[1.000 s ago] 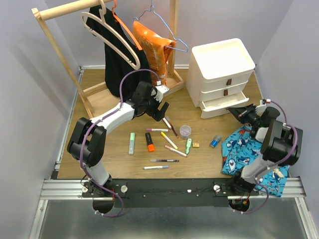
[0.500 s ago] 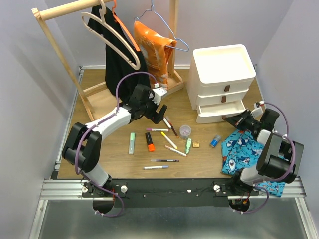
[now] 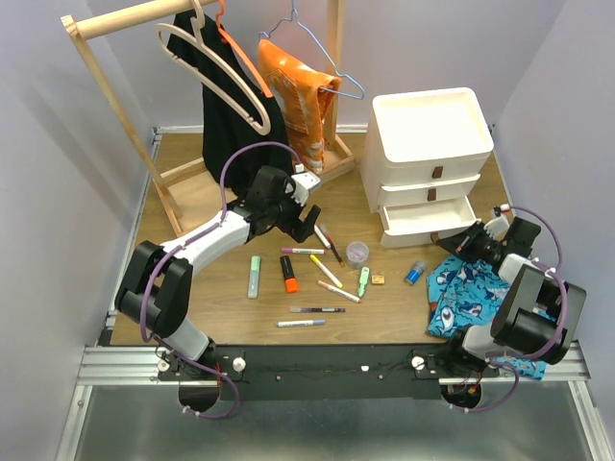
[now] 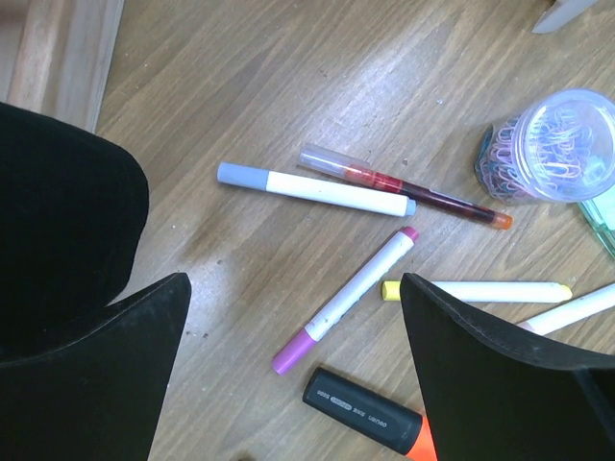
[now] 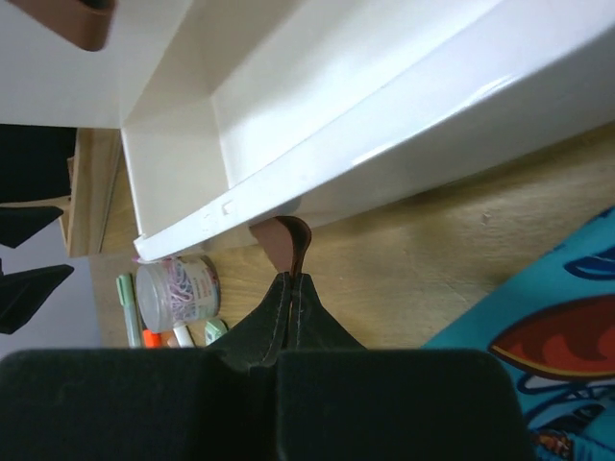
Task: Sort the stationery into containers
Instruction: Open the drawer in the storage box.
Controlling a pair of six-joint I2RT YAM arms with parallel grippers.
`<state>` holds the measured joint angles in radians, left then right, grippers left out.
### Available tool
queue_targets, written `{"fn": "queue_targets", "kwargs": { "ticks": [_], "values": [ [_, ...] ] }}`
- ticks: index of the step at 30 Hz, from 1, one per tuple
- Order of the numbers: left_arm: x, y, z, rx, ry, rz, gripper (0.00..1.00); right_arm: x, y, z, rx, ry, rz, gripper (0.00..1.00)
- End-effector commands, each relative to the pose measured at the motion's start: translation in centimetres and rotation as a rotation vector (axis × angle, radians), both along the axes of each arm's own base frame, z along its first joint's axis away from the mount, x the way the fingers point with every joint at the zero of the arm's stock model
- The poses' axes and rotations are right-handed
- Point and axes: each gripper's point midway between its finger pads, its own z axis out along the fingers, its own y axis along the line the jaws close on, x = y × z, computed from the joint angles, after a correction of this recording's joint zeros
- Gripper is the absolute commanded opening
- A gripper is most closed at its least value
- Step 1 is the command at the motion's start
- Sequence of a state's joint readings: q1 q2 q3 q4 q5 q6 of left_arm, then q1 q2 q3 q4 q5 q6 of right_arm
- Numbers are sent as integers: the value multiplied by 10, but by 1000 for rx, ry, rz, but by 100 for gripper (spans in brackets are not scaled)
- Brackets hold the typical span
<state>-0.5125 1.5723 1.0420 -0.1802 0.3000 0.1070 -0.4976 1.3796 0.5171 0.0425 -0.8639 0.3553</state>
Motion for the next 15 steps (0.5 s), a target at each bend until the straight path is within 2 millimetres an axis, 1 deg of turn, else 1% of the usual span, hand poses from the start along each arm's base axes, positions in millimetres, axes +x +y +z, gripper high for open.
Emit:
{"fn": "queue_targets", "kwargs": {
  "ticks": [1, 3, 4, 5, 6, 7, 9, 10, 11, 12, 13, 14, 15],
  "values": [
    [-5, -3, 14, -34, -23, -10, 99, -7, -10, -15, -29, 79, -16, 1],
    [-7, -2, 15, -33, -29, -13, 99, -7, -10, -14, -45, 68, 6, 1],
    [-7, -1, 15, -30, -33, -12, 99, -7, -11, -11, -63, 60, 26, 5],
    [-7, -1, 17, -32, -40, -10, 99, -7, -12, -11, -73, 61, 33, 11],
    [-8, 0, 16, -32, -41, -9, 99, -7, -12, -9, -80, 61, 41, 21],
    [-8, 1, 16, -28, -44, -7, 99, -7, -13, -2, -93, 54, 49, 38],
    [-8, 2, 22, -34, -64, -6, 99, -5, -15, 10, -105, 30, 49, 47],
    [-7, 2, 24, -33, -74, -3, 99, -6, -13, 16, -112, 19, 60, 57],
    [-7, 2, 29, -38, -89, -5, 99, -3, -14, 35, -133, -31, 73, 58],
    [-7, 2, 32, -39, -96, -7, 99, -3, -14, 44, -149, -49, 81, 59],
    [-7, 3, 35, -40, -102, -9, 99, -10, -12, 47, -167, -40, 111, 61],
    [-9, 4, 39, -39, -115, -16, 99, -7, -13, 66, -208, -87, 135, 61],
    [-9, 4, 42, -38, -124, -22, 99, -6, -13, 77, -213, -113, 128, 61]
  ]
}}
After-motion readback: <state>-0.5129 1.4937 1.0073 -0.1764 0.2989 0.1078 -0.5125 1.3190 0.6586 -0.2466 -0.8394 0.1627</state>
